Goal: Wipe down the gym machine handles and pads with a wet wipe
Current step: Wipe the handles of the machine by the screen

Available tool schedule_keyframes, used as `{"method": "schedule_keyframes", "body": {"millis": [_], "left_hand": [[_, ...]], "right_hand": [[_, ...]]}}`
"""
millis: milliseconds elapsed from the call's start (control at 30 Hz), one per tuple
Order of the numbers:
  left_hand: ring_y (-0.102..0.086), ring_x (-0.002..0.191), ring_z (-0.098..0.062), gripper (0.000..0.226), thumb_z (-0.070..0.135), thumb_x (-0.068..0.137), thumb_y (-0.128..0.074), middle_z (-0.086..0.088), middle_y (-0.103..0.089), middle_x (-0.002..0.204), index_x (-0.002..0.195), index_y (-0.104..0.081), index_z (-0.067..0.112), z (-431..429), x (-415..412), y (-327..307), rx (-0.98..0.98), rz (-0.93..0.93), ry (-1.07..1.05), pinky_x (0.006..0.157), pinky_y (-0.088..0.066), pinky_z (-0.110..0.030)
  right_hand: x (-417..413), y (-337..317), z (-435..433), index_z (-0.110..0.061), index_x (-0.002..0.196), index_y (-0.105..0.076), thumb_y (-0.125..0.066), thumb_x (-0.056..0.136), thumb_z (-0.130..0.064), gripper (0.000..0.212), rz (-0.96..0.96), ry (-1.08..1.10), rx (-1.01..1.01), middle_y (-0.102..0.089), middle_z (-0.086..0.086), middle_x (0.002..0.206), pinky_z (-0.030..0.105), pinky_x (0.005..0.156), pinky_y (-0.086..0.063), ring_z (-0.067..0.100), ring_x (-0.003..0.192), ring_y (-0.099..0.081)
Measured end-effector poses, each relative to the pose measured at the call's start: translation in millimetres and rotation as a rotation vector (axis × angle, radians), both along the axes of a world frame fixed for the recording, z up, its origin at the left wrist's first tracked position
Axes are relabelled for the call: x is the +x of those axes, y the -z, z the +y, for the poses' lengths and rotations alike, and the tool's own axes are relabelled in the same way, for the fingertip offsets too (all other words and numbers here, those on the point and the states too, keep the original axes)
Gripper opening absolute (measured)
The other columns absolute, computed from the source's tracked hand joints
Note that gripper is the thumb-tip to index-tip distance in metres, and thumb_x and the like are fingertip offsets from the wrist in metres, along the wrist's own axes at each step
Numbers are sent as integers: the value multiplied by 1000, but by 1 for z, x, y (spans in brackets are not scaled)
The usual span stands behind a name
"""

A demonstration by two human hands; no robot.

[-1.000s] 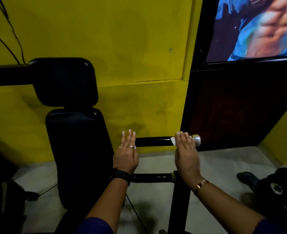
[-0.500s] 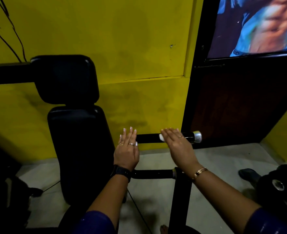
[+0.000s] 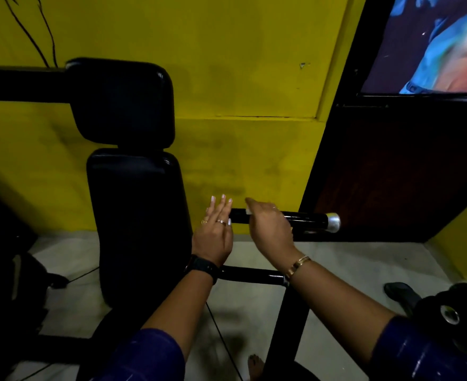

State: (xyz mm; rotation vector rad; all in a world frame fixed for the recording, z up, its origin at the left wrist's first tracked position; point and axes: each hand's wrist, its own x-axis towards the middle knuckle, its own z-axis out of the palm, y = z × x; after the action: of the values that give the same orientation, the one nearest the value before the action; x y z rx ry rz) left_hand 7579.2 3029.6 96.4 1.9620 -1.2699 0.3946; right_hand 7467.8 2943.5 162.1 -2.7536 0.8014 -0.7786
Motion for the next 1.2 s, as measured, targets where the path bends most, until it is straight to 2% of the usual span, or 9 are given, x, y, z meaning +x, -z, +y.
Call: {"method": "schedule_keyframes", "body": {"millis": [167, 333, 500, 633, 767, 967, 1033, 1133, 1200], "left_hand": [[-48, 132, -15, 40, 20, 92, -40, 1, -51, 139, 128, -59, 19, 0, -8, -11, -308, 744, 142, 109, -37, -23], [-52, 123, -14, 34, 10, 103, -33, -8, -57, 134, 129, -56, 11, 10, -2, -29, -406, 1176, 120, 91, -43, -9], [-53, 123, -20, 60, 40, 106, -15, -14, -53, 140, 133, -54, 3, 24, 9, -26, -409, 1558, 92, 102, -40, -28], [-38, 140, -23, 72, 52, 102, -8, -16, -42, 149, 138, -51, 7, 30, 14, -27, -396, 1615, 124, 117, -26, -33], [-58, 112, -14, 76, 54, 101, -8, -16, -51, 142, 138, -52, 4, 31, 15, -25, -397, 1628, 160, 89, -44, -22], [-60, 111, -24, 76, 56, 101, -11, -17, -64, 120, 127, -59, 5, 30, 14, -19, -416, 1615, 117, 89, -47, -27], [-63, 106, -25, 75, 56, 101, -12, -13, -66, 115, 129, -59, 5, 31, 12, -20, -400, 1622, 133, 90, -49, -32], [-55, 123, -24, 66, 50, 104, -14, -12, -59, 133, 127, -60, 10, 30, 9, -22, -377, 1587, 136, 110, -39, -39], [-48, 127, -15, 58, 42, 106, -15, -6, -54, 136, 132, -57, 11, 31, 5, -28, -310, 1499, 117, 109, -33, -28]], "right_hand": [[4, 26, 8, -1, 123, -61, -39, 91, -7, 40, -88, -313, -179, -65, 16, 122, 42, 105, -40, 29, 116, -60], [17, 21, -5, -1, 131, -55, -40, 94, -3, 40, -250, -234, -49, -61, 16, 127, 37, 112, -34, 28, 119, -57], [40, 20, -1, -1, 105, -68, -55, 83, 4, 27, -155, -206, -180, -70, 20, 101, 51, 108, -30, 37, 108, -63], [34, 42, 6, 1, 120, -63, -39, 89, -2, 39, -115, -315, -338, -66, 18, 116, 45, 115, -26, 32, 113, -60], [29, 51, 0, 1, 135, -52, -37, 91, 2, 46, -92, -439, -449, -53, 18, 137, 44, 118, -20, 31, 132, -46], [24, 69, 11, 0, 137, -49, -33, 91, -1, 49, 18, -596, -512, -46, 18, 144, 47, 115, -28, 31, 138, -37], [17, 89, 21, 1, 137, -49, -31, 89, -3, 51, 95, -678, -472, -48, 18, 142, 43, 107, -41, 31, 138, -38], [-1, 110, 37, -5, 140, -47, -29, 84, 0, 59, 149, -647, -292, -43, 11, 147, 25, 84, -54, 22, 140, -31], [-8, 116, 42, -7, 138, -50, -34, 86, -3, 55, 138, -670, -230, -46, 9, 145, 23, 90, -51, 20, 139, -34]]}}
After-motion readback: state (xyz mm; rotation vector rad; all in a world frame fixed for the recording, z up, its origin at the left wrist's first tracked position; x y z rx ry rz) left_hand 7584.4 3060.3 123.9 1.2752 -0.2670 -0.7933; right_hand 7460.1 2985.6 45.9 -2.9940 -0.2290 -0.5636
